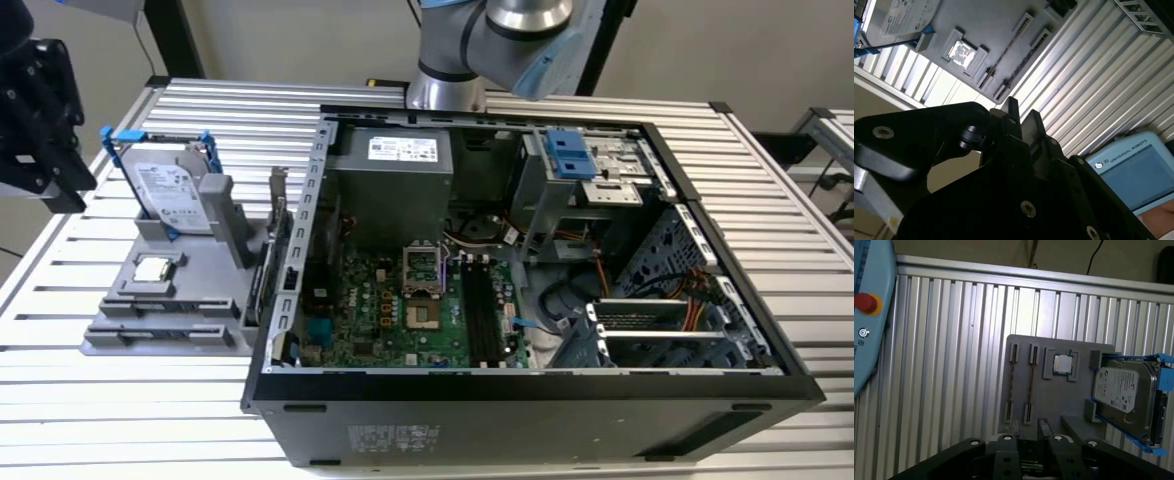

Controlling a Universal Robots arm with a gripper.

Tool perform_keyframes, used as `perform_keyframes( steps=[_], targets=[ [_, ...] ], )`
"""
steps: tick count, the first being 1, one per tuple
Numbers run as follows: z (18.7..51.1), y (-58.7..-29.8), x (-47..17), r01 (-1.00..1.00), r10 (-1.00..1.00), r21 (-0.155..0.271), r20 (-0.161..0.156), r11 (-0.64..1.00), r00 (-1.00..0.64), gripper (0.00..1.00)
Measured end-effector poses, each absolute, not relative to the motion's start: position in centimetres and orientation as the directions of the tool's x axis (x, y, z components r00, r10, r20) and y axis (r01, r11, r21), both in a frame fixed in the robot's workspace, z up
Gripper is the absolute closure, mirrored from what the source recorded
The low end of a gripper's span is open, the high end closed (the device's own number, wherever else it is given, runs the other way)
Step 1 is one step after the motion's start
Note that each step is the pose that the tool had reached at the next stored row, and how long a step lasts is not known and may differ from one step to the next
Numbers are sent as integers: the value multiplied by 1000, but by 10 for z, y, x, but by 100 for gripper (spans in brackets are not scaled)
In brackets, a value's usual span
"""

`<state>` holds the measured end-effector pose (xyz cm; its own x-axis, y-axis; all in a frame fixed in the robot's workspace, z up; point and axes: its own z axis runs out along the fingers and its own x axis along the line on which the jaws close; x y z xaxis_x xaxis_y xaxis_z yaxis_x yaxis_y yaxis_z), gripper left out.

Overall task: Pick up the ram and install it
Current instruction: 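Pick up the ram and move it above insertion slot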

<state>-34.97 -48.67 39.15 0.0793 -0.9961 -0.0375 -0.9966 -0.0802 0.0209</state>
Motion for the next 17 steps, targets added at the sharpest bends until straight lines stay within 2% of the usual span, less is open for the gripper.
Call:
perform_keyframes(
  steps=[17],
  targets=[
    [384,-486,-350,-1000,-999,21,-37,-17,16,0]
  ],
)
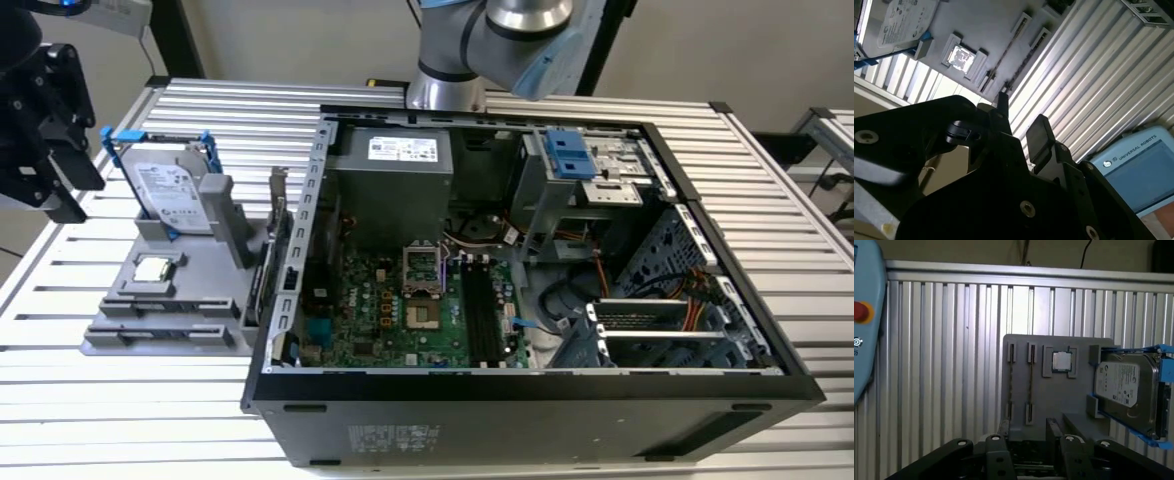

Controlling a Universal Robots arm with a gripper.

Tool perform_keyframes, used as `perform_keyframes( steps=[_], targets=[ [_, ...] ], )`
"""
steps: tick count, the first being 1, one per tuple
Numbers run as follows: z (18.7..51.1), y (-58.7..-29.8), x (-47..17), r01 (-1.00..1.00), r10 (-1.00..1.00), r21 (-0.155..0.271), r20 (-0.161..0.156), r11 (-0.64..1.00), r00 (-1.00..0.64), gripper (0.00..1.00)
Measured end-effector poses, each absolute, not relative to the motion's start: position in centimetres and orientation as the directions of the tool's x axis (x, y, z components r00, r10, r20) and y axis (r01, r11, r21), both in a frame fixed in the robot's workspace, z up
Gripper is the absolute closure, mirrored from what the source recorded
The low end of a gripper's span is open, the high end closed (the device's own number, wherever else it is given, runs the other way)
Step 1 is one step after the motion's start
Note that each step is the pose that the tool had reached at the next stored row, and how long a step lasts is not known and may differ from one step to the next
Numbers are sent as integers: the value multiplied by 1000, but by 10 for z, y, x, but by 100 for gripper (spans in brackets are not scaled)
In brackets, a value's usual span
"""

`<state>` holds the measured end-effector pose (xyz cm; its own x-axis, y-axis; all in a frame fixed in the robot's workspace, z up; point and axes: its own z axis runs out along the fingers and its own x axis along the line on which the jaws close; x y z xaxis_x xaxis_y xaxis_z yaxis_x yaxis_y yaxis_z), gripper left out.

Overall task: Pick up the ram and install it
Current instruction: 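Pick up the ram and move it above insertion slot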

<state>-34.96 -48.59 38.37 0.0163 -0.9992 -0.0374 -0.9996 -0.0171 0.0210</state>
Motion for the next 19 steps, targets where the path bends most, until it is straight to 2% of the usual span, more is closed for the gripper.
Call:
perform_keyframes(
  steps=[19],
  targets=[
    [370,-485,-350,-1000,-999,21,-34,-17,16,0]
  ],
)
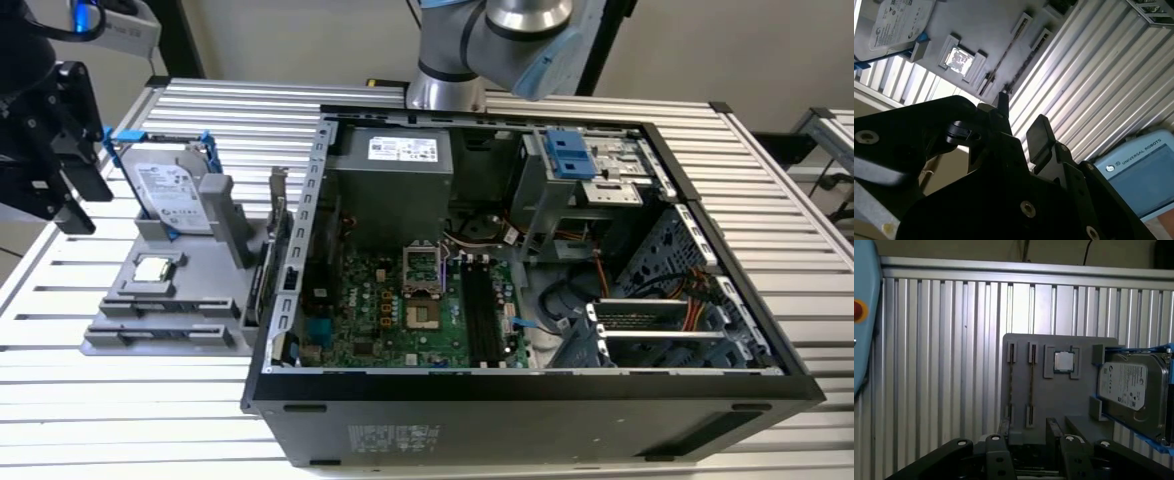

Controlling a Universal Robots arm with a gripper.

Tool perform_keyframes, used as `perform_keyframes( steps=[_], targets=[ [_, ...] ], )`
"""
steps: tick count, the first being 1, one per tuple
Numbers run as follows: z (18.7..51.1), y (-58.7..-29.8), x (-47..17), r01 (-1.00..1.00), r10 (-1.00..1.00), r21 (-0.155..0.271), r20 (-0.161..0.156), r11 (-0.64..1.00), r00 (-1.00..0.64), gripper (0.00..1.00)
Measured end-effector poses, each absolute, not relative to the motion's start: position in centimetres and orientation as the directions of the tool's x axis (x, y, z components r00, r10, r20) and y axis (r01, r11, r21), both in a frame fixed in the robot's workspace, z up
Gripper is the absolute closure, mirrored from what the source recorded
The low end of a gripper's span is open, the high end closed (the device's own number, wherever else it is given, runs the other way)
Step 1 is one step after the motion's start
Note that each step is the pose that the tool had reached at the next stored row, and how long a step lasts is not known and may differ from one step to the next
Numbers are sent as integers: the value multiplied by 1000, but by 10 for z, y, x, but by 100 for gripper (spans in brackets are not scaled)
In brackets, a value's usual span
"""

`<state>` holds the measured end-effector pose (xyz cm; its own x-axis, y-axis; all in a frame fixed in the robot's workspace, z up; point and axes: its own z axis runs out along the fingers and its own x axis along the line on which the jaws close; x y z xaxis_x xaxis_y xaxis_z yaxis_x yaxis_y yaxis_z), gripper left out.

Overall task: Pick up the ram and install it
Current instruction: 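Pick up the ram and move it above insertion slot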

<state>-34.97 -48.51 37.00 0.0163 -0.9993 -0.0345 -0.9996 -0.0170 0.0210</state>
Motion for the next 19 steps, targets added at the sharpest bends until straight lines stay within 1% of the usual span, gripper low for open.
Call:
perform_keyframes(
  steps=[9,10,19],
  targets=[
    [364,-485,-350,-1000,-999,21,-34,-17,16,0],
    [356,-484,-350,-1000,-999,21,-32,-17,16,0],
    [349,-483,-350,-1000,-999,21,-31,-17,16,0]
  ],
)
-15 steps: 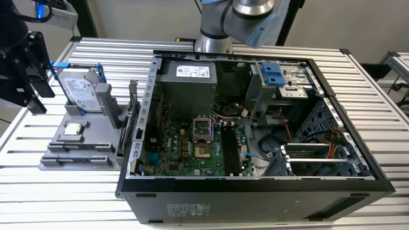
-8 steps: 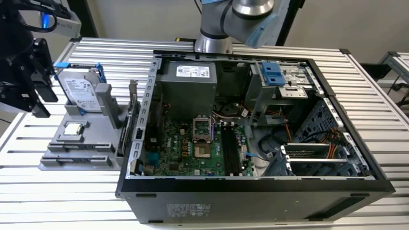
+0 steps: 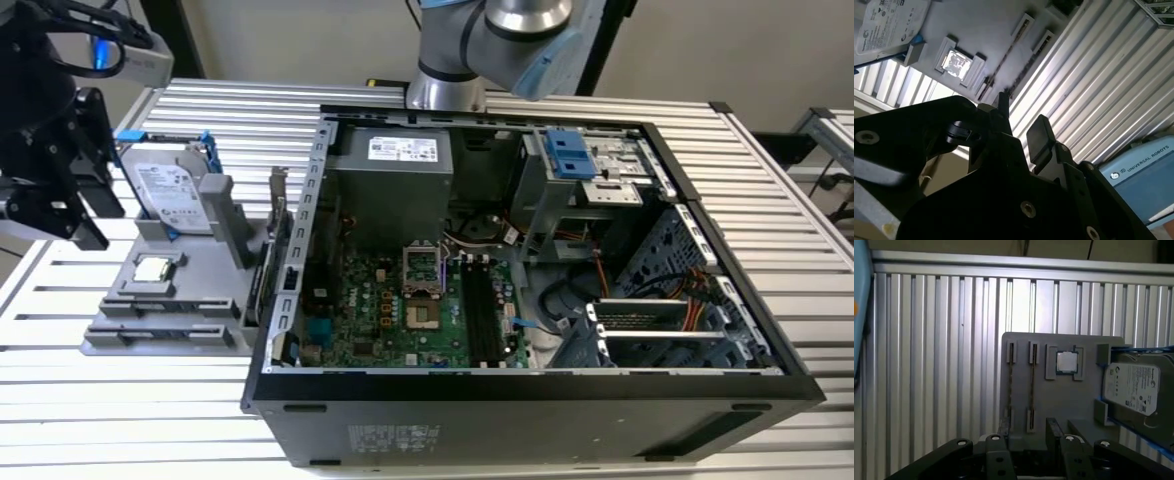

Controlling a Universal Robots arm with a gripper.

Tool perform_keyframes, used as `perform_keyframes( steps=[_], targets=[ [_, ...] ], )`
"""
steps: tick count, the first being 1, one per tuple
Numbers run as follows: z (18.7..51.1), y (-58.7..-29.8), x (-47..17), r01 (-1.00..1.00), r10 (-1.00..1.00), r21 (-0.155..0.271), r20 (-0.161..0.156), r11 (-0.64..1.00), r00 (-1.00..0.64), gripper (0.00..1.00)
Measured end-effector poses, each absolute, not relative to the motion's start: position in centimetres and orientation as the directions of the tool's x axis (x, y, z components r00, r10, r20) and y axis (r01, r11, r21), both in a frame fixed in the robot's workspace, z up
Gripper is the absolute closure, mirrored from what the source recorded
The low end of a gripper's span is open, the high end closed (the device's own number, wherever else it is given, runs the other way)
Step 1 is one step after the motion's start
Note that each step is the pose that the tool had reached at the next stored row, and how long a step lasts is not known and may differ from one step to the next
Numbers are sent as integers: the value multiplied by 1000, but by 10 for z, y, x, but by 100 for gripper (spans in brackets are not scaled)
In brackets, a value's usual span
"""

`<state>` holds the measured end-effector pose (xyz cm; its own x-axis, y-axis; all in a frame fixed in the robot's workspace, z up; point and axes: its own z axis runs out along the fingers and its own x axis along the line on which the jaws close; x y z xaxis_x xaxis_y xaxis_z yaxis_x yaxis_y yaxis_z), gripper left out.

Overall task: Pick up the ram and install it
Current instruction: 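Pick up the ram and move it above insertion slot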

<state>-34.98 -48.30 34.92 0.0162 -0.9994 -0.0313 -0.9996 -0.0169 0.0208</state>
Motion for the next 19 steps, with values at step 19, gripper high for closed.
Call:
perform_keyframes(
  steps=[19],
  targets=[
    [332,-481,-352,-1000,-1000,20,-13,-17,16,0]
  ],
)
